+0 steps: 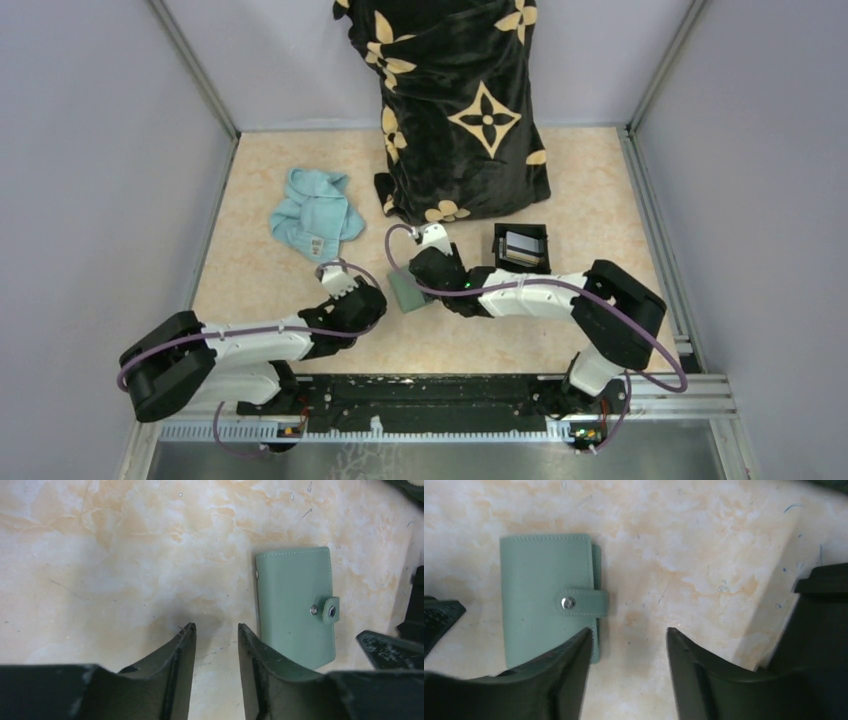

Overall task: Put the credit cards into the card holder
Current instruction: Adjust the card holder at the center of the board.

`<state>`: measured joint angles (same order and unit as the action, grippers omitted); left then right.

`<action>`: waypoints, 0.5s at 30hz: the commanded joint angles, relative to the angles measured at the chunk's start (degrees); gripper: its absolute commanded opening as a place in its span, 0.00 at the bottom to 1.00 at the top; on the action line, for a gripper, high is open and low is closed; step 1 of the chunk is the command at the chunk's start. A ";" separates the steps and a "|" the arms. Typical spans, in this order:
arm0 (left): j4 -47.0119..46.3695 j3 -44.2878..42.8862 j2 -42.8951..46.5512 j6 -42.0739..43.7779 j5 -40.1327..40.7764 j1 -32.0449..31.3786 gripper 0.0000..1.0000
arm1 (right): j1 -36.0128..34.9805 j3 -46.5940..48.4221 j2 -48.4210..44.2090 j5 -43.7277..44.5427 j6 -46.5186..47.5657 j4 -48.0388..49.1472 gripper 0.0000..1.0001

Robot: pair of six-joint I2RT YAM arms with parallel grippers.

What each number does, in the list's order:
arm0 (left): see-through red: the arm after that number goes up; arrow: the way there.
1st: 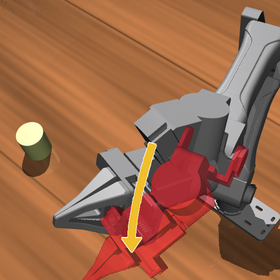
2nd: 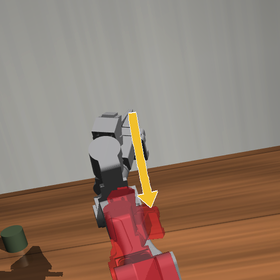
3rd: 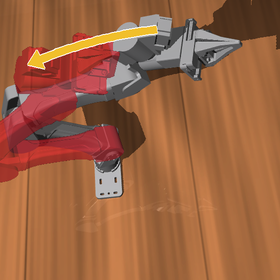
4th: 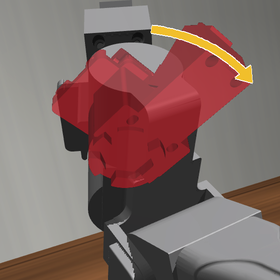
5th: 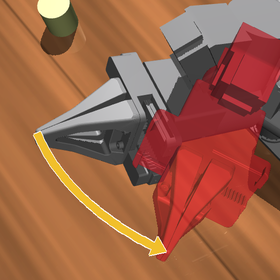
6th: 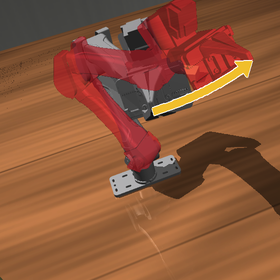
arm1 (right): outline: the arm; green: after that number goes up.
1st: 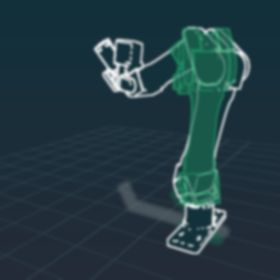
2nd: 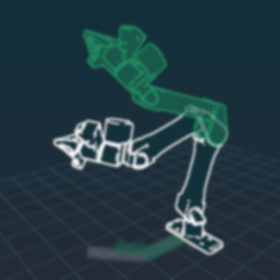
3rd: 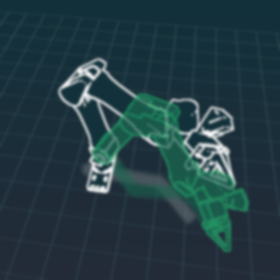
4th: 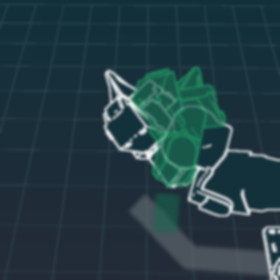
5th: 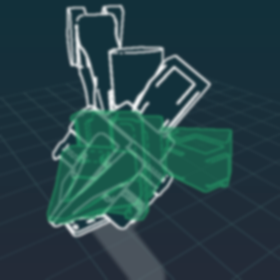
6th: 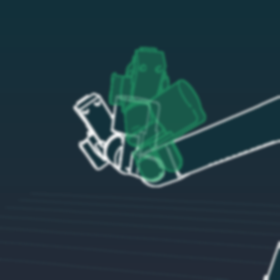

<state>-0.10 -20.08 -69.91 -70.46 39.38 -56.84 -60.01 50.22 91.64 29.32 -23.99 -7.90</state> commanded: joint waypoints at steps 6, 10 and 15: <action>-7.45 6.57 5.55 8.13 -2.51 2.25 0.94 | 3.17 -2.18 -8.25 2.28 0.89 12.02 0.70; -11.55 7.64 7.65 11.78 -5.87 3.72 0.99 | 6.77 -1.83 -8.53 -1.16 -3.77 11.98 0.59; -14.84 8.15 6.76 13.93 -10.65 6.31 0.97 | 8.41 -2.70 -8.73 -7.69 -2.85 14.09 0.52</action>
<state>-12.95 -13.17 -62.08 -60.49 34.02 -52.21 -52.03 47.59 84.99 27.75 -26.63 1.67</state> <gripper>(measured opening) 0.991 0.519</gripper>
